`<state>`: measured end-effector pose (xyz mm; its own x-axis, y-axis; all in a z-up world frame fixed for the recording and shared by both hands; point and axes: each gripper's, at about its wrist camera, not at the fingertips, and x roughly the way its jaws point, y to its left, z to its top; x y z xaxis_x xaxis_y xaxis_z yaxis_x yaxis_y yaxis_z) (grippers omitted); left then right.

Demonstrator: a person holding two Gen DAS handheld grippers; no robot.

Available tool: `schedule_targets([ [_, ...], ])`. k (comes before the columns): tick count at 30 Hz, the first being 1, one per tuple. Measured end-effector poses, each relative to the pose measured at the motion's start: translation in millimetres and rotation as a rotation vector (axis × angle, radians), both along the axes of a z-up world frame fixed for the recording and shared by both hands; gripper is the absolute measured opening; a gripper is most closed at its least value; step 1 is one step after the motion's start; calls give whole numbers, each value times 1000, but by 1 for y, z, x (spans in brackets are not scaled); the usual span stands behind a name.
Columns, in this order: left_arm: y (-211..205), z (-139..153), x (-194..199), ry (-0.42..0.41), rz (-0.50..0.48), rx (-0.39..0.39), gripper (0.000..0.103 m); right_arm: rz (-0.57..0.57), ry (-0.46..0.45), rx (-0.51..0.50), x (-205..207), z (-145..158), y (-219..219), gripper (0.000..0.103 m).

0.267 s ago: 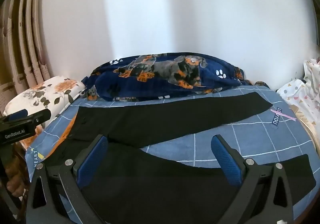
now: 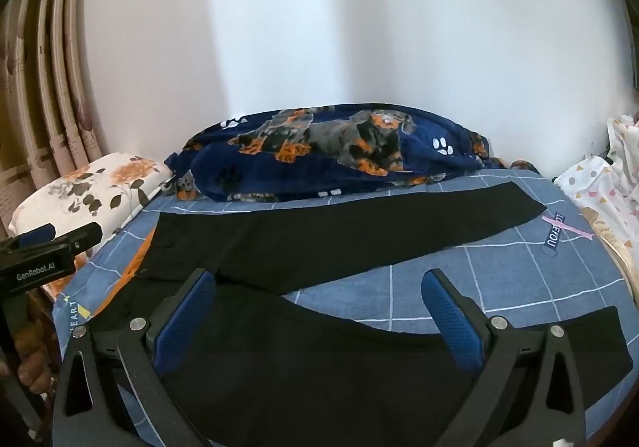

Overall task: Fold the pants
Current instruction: 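Move both grippers toward the black pants lying on the bed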

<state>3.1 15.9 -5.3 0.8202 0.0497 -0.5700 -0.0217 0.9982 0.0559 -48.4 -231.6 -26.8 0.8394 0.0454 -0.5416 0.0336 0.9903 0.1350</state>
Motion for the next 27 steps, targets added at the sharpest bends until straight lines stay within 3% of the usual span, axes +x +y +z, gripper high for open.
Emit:
schedule_targets([
  [27, 26, -20, 12, 27, 69, 24, 103, 27, 43, -13, 4, -20, 10, 103],
])
